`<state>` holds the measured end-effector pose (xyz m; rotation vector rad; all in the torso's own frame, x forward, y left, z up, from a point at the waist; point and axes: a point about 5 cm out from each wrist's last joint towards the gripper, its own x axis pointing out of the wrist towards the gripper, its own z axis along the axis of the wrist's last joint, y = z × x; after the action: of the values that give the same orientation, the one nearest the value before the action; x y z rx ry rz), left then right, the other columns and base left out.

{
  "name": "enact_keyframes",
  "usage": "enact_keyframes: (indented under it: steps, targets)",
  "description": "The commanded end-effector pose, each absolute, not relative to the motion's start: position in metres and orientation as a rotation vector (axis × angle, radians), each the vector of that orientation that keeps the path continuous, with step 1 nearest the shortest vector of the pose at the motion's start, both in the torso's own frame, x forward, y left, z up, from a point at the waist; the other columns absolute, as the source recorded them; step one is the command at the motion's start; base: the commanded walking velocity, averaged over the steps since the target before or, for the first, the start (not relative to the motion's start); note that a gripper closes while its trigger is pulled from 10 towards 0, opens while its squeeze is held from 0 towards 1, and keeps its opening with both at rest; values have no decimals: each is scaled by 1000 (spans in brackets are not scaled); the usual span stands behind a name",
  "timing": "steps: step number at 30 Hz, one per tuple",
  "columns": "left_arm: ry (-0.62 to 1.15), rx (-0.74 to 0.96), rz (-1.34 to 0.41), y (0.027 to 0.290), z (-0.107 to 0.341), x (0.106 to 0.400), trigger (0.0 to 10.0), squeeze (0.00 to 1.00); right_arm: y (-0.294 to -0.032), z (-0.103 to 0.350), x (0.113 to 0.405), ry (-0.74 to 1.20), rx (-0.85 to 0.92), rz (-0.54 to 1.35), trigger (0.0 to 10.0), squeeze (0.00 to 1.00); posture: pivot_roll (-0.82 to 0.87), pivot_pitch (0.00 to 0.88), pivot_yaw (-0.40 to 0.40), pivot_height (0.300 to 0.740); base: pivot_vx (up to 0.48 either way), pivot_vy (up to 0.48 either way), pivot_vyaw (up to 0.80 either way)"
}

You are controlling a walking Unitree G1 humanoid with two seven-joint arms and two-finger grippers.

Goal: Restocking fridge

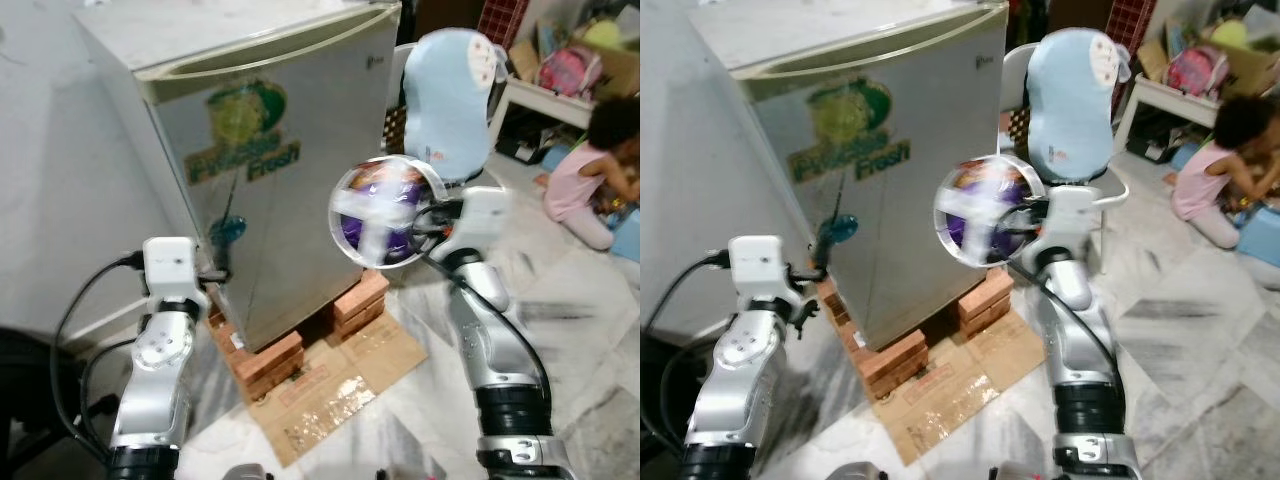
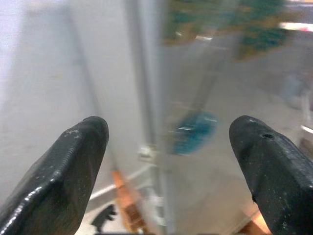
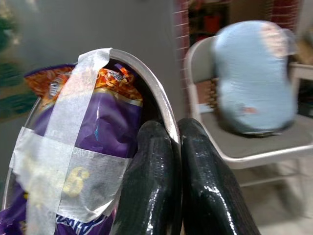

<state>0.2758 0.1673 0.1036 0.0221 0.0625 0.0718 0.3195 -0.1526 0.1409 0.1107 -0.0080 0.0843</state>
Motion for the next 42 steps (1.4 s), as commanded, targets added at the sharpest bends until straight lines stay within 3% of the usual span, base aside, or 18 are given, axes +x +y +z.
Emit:
enact_keyframes:
  steps: [1, 3, 4, 5, 13, 34, 42]
  targets:
    - [66, 10, 65, 162, 104, 278, 10000, 1000, -163, 151, 321, -48, 101, 54, 10000, 0, -30, 3, 25, 740, 0, 0, 0]
    - [75, 27, 70, 164, 104, 279, 10000, 1000, -162, 150, 320, -48, 100, 56, 10000, 0, -30, 3, 27, 740, 0, 0, 0]
    - [69, 6, 56, 167, 105, 281, 10000, 82, -160, 149, 319, -47, 100, 61, 10000, 0, -32, 3, 28, 740, 0, 0, 0]
    - [70, 1, 60, 170, 105, 282, 10000, 0, -159, 148, 318, -32, 118, 66, 10000, 0, -34, 4, 30, 740, 0, 0, 0]
    - [60, -32, 72, 175, 108, 287, 10000, 0, -157, 149, 315, -44, 136, 95, 10000, 0, -37, 3, 31, 740, 0, 0, 0]
    - [52, -61, 90, 173, 108, 285, 10000, 0, -150, 145, 310, -34, 109, 182, 10000, 0, -38, 7, 24, 740, 338, 0, 0]
    - [35, -57, 165, 181, 109, 285, 10000, 0, -151, 138, 303, -11, 94, 175, 10000, 0, -38, 7, 16, 740, 0, 0, 0]
